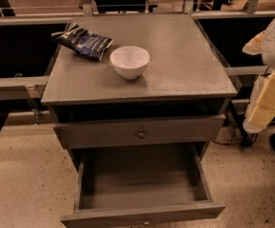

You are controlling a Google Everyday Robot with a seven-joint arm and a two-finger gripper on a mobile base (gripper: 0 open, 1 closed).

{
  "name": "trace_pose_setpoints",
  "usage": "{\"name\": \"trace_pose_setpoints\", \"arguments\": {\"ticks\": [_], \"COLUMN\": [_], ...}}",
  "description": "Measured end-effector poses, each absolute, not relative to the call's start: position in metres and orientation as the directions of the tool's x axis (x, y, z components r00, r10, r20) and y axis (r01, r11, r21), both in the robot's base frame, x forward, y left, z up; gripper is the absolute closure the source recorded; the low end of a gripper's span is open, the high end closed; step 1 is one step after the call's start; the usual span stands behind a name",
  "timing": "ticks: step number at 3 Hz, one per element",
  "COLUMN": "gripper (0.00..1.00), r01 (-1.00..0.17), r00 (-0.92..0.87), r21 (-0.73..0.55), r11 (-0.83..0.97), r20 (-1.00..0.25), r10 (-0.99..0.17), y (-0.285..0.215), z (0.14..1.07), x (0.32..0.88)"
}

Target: Close middle drawer

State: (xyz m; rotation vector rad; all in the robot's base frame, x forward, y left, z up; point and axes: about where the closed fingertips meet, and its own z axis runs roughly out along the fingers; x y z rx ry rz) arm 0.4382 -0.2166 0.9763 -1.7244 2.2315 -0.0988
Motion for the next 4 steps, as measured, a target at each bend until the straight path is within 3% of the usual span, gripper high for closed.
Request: {"name": "trace_pose_setpoints", "arguments": {"ticks": [2, 3, 4], "gripper": [0.00, 0.00, 0.00], "r01": [-0.936, -0.956, -0.958], "r00": [-0.212, -0.193, -0.242], "r21": [-0.230, -0.148, -0.012], "r11": [0.267, 0.252, 0.288], "r20": [-0.236, -0.326, -0.509], "r10": [-0.948, -0.926, -0.826], "y": [-0.215, -0.205, -0.188], "z": [0.971, 0.924, 0.835], "x": [0.440, 0.443, 0.427]}}
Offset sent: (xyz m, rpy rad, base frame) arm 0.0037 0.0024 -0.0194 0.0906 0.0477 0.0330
